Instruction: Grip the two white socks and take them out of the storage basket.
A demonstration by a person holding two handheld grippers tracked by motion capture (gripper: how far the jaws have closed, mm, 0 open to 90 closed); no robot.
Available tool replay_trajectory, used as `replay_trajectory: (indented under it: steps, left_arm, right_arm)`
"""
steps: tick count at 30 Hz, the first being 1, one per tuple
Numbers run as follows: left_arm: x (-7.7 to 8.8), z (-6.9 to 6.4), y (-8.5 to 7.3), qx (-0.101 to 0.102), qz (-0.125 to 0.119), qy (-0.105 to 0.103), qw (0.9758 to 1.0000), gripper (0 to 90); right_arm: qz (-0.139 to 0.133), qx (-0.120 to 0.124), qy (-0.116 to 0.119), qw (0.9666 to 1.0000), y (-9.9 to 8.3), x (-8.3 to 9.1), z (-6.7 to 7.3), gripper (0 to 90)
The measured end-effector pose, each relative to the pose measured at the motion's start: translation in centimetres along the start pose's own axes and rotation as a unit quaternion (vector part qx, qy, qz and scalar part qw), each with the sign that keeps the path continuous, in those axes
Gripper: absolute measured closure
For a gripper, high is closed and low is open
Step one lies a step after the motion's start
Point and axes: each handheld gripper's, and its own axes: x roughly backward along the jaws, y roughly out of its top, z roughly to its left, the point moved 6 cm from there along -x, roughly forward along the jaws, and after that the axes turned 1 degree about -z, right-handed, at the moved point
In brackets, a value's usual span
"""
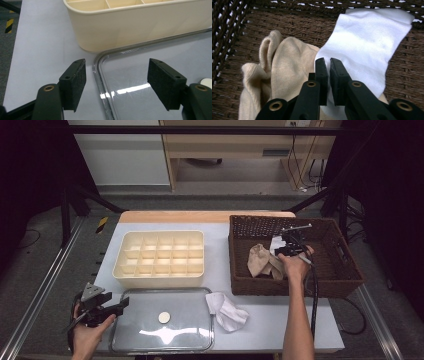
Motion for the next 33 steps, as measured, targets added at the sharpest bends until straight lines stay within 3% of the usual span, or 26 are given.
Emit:
replay_trajectory:
  steps: [2,4,8,11,15,18,23,26,33]
  left_arm:
    - [0.0,0.0,0.0,0.000,-0.001,0.000,1.0000,31.4]
    - [0.0,0.0,0.0,0.000,-0.001,0.001,1.0000,31.5]
    - [0.0,0.0,0.1,0.000,-0.001,0.002,1.0000,31.4]
    - [0.0,-0.1,0.1,-0.001,-0.001,0.001,1.0000,31.4]
    - [0.0,-0.2,0.1,-0.003,-0.001,0.000,1.0000,31.4]
    - [0.1,-0.2,0.1,-0.003,-0.004,0.000,1.0000,31.4]
    - [0.2,-0.2,0.1,-0.003,-0.004,0.000,1.0000,31.4]
    - [0.2,-0.1,0.1,-0.003,-0.003,0.001,1.0000,31.5]
    - [0.1,-0.2,0.1,-0.004,-0.003,0.001,1.0000,31.5]
  right_arm:
    - [-0.014,-0.005,-0.002,0.9999,0.2,0.4,-0.1,86.1]
    - [-0.050,-0.001,-0.002,0.9987,0.8,1.2,-0.1,86.0]
    - [-0.116,0.012,-0.008,0.9932,1.8,3.0,0.2,85.8]
    - [-0.147,0.018,0.009,0.9890,2.5,4.7,1.1,86.0]
    - [-0.169,0.052,0.050,0.9829,3.3,6.4,3.8,86.0]
    - [-0.161,0.077,0.070,0.9814,3.1,6.5,5.8,86.0]
    - [-0.112,0.095,0.096,0.9845,1.9,4.8,7.8,85.7]
    - [-0.089,0.099,0.092,0.9868,1.4,4.1,7.9,85.5]
    - [-0.082,0.095,0.096,0.9875,1.4,4.0,7.9,79.0]
